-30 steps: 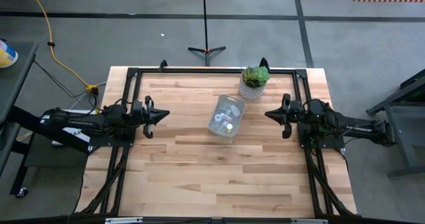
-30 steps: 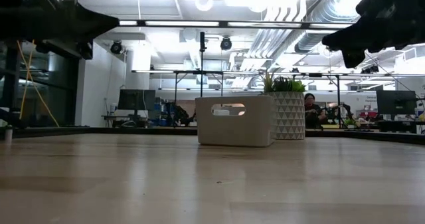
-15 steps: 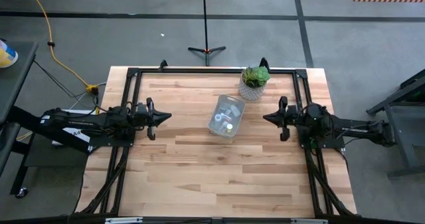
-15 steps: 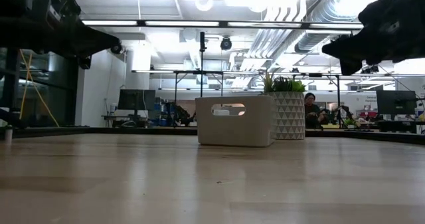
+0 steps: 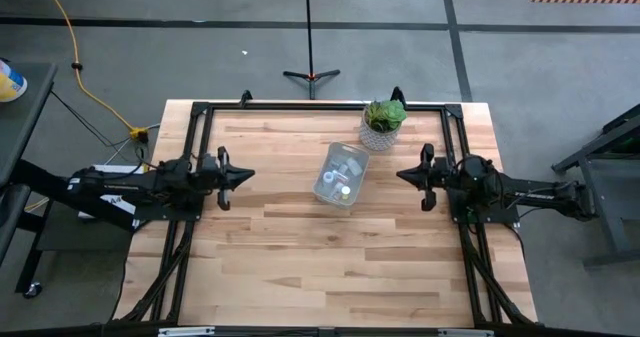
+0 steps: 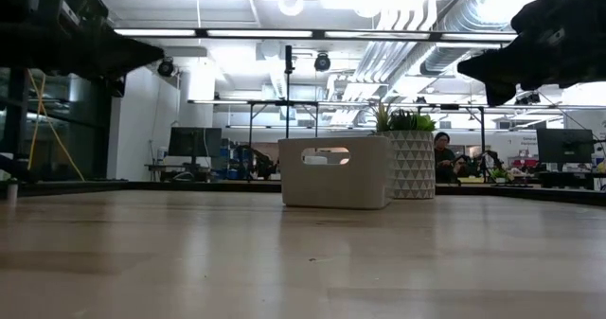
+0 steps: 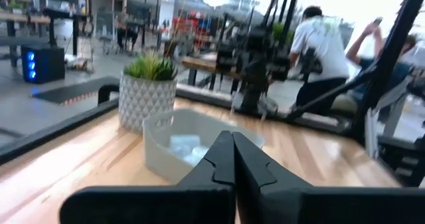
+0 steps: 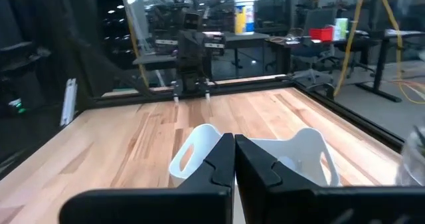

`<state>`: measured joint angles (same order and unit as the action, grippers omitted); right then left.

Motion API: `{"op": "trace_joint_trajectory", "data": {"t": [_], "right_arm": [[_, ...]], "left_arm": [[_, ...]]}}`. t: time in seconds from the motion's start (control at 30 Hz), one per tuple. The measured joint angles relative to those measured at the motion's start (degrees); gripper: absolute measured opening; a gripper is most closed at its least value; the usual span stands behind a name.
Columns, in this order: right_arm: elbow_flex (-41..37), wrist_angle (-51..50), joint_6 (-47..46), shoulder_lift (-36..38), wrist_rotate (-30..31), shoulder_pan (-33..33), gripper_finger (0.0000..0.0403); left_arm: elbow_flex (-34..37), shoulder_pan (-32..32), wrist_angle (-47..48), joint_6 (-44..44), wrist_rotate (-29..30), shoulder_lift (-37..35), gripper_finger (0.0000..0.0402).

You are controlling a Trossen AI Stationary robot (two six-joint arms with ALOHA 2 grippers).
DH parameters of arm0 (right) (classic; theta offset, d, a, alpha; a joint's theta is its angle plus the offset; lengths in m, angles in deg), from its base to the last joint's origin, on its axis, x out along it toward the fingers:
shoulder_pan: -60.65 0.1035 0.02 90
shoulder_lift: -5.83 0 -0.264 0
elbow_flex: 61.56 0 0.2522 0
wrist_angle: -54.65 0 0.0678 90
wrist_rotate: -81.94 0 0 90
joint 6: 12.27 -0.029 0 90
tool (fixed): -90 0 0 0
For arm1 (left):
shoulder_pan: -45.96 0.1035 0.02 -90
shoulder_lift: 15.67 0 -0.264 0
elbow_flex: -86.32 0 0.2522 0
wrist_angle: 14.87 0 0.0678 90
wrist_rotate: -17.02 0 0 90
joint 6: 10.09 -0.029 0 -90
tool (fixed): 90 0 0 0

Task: Pick and place pill bottles into a basket
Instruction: Return to Home Position

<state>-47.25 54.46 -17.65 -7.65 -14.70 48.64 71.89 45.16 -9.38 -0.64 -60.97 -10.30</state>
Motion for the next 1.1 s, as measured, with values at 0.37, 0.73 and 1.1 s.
{"op": "trace_joint_trajectory", "data": {"t": [0.37, 0.73, 1.1], "right_arm": [[-0.02, -1.16, -3.33, 0.00, 8.24, -0.02, 0.0003], [-0.04, -2.28, -3.18, 0.00, 7.90, -0.02, 0.0007], [-0.04, -2.34, -3.16, 0.00, 7.92, -0.02, 0.0009]], "left_arm": [[0.02, 0.02, 4.08, 4.94, -0.07, -3.65, 0.0033], [0.04, 0.02, 5.59, 4.81, 0.04, -3.65, 0.0110], [0.07, 0.02, 5.62, 4.79, 0.06, -3.65, 0.0119]]}}
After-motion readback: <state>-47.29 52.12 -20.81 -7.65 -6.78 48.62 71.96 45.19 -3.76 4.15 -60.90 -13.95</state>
